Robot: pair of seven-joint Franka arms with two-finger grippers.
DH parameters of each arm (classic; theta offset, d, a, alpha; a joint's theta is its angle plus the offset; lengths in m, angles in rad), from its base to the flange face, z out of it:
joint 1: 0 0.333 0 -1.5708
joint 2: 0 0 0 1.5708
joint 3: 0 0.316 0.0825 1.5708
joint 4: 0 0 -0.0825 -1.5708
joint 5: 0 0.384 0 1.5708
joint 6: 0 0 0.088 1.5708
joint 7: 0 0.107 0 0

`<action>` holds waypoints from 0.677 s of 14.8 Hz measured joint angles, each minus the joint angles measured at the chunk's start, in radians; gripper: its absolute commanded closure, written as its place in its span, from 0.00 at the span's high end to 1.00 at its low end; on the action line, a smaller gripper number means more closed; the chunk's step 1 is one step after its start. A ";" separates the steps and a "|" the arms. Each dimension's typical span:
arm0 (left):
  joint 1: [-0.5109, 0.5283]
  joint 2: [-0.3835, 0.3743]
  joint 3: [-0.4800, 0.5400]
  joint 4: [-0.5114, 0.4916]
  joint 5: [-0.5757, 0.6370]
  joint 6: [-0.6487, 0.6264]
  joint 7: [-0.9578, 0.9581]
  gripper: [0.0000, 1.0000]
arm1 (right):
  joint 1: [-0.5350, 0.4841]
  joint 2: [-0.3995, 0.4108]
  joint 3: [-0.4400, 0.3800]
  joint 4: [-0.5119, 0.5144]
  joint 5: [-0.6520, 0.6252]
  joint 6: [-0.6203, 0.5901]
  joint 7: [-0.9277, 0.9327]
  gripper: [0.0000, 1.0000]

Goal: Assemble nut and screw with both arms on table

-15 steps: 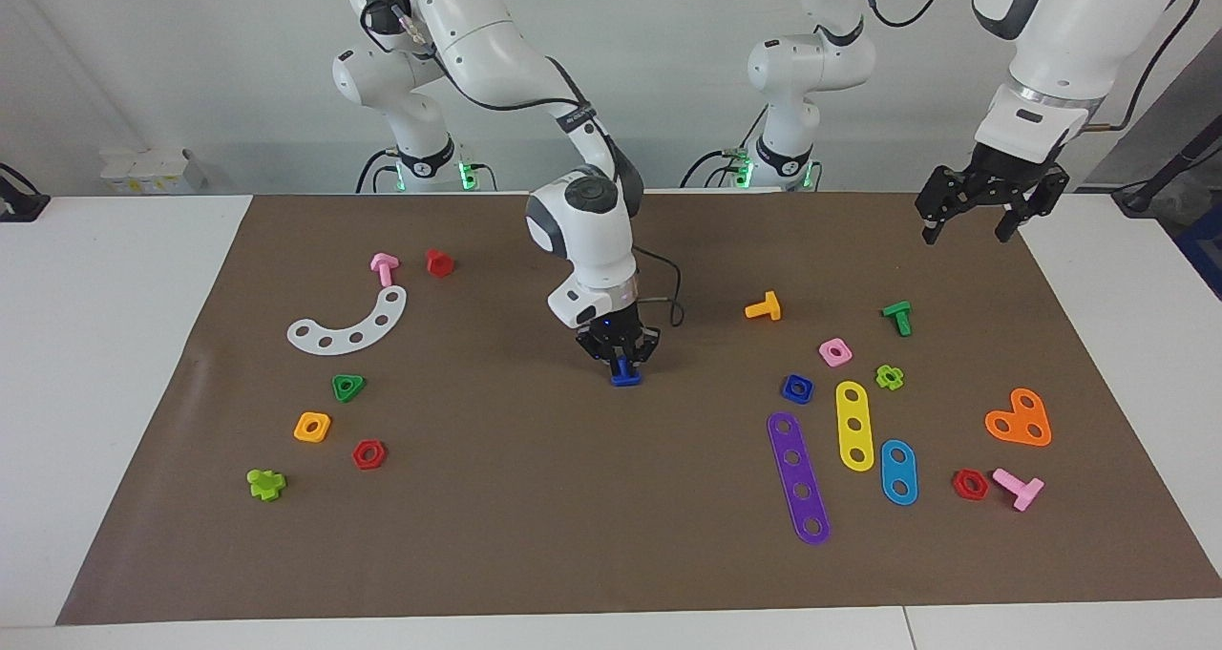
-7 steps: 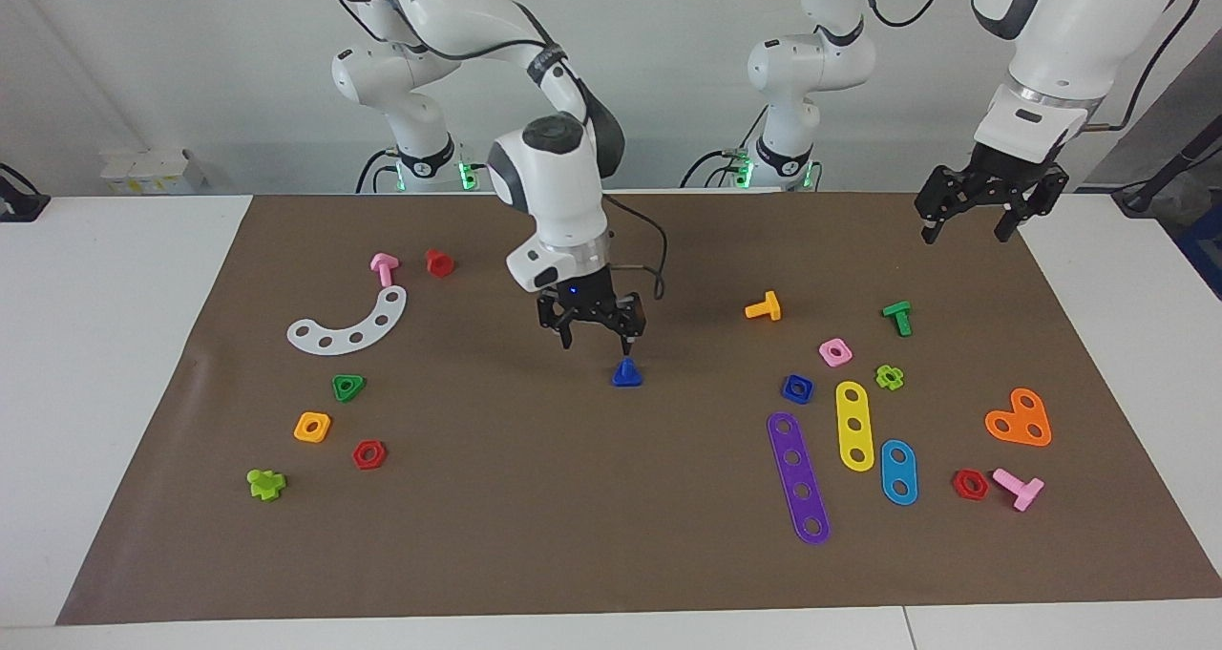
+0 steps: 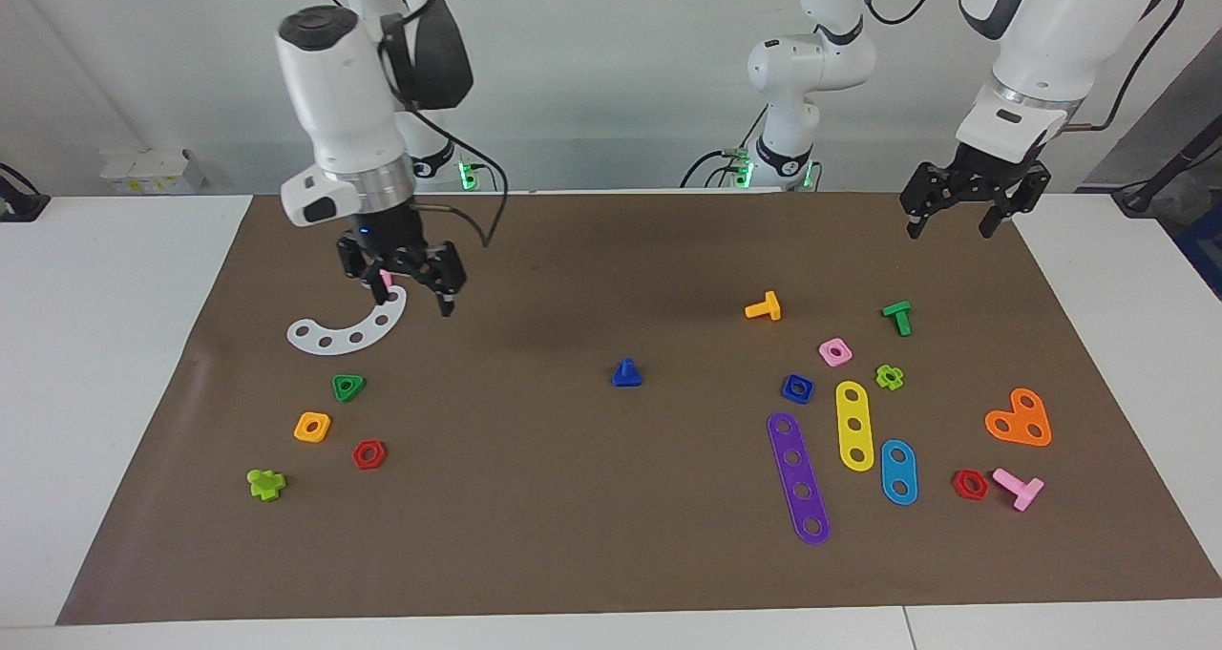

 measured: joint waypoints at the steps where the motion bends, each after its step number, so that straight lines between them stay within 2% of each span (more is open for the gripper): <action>1: 0.000 -0.002 -0.002 -0.016 -0.009 0.005 0.000 1.00 | -0.044 -0.021 0.000 0.000 0.000 -0.042 -0.054 1.00; 5: -0.017 0.015 -0.008 -0.094 -0.023 0.107 0.000 1.00 | -0.157 -0.090 0.000 0.029 0.001 -0.217 -0.177 1.00; 7: -0.044 0.065 -0.009 -0.115 -0.024 0.189 0.000 0.99 | -0.187 -0.101 0.000 0.092 0.003 -0.323 -0.214 1.00; 10: -0.090 0.174 -0.010 -0.127 -0.024 0.332 0.000 0.98 | -0.205 -0.095 0.002 0.130 0.006 -0.355 -0.218 1.00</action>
